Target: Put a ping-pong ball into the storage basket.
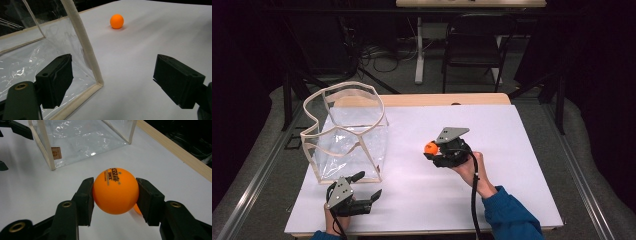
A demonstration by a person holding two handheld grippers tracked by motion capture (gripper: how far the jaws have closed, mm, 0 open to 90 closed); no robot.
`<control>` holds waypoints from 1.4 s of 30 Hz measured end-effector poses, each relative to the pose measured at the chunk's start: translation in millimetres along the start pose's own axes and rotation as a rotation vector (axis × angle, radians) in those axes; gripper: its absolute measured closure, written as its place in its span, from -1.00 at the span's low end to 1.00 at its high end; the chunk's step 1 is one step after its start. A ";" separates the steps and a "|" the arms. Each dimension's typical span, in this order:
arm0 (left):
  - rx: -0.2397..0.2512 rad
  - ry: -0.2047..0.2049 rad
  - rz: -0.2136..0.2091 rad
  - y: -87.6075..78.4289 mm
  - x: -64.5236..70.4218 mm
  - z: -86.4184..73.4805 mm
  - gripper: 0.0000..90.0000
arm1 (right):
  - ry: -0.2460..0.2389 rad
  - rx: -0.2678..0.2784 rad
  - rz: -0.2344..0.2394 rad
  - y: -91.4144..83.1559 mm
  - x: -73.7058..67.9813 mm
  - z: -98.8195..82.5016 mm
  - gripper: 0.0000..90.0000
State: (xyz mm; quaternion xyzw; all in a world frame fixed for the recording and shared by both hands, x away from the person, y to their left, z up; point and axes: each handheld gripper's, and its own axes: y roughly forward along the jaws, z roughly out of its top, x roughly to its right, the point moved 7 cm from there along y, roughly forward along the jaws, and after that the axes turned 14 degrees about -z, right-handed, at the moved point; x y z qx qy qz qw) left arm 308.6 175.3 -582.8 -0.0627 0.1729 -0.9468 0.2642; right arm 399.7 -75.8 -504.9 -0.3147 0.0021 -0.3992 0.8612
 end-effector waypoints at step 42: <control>0.009 0.005 -0.013 0.9 0.0 0.3 -0.65 | -0.010 0.035 0.053 25.5 -0.5 39.2 0.13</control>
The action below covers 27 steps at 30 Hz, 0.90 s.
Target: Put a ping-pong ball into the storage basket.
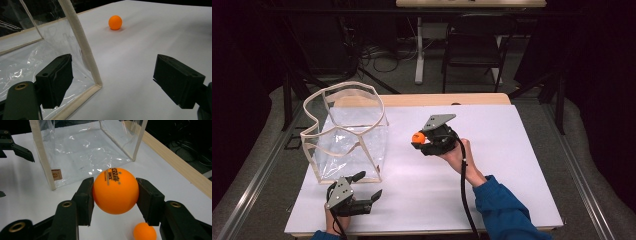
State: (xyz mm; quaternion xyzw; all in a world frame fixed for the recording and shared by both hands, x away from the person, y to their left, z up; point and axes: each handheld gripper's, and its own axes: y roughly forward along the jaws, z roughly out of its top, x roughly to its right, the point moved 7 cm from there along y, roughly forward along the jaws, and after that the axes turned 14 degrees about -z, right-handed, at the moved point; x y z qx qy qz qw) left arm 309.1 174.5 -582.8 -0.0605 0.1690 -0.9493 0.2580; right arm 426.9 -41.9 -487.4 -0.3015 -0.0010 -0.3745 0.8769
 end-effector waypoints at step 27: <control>0.000 0.002 0.003 -1.1 0.3 0.3 -0.65 | -0.009 0.017 -0.004 5.0 8.7 25.1 0.13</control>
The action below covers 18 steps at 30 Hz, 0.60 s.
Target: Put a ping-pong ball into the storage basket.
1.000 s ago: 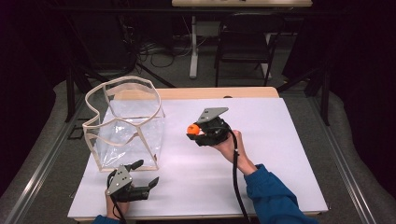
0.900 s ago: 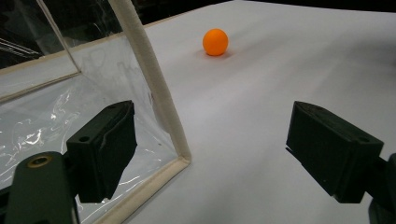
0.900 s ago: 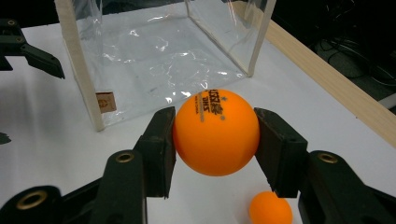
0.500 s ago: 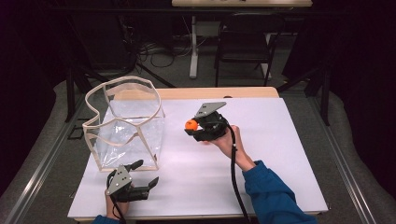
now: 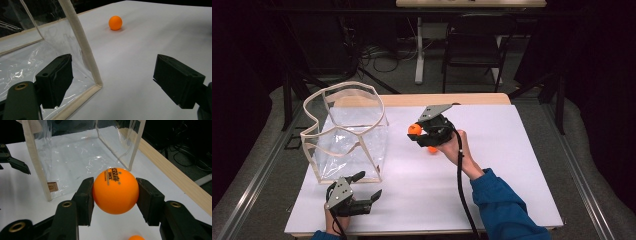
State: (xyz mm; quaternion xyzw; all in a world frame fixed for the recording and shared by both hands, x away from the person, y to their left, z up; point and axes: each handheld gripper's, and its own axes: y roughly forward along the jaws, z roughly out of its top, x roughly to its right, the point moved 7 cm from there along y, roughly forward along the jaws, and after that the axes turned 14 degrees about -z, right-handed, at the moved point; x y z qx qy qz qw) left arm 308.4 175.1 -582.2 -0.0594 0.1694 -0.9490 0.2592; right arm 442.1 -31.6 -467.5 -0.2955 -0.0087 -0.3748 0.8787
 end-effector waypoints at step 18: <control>0.008 -0.001 -0.003 -0.1 0.0 0.6 -0.65 | -0.005 0.002 -0.003 4.1 4.0 14.7 0.13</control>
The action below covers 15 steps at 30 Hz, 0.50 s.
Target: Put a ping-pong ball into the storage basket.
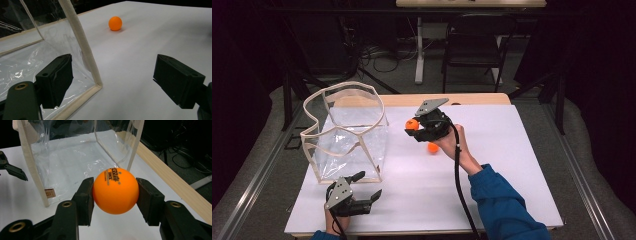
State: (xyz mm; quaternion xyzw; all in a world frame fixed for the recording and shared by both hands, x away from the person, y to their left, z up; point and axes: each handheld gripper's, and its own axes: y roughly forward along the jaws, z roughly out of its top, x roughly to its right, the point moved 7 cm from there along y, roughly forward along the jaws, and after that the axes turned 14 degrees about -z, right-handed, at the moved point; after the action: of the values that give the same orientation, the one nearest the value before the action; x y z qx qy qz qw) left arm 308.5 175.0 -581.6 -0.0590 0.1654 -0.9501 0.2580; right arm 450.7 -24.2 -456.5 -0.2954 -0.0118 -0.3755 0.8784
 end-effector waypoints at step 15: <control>-0.001 -0.002 -0.002 0.0 -0.4 -0.2 -0.65 | -0.010 -0.001 0.006 0.9 0.3 9.4 0.13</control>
State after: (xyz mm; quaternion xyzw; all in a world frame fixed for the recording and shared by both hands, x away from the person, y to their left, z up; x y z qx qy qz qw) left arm 308.8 175.4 -581.8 -0.0603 0.1653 -0.9501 0.2575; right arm 453.4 -19.0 -449.2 -0.2978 -0.0148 -0.3714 0.8793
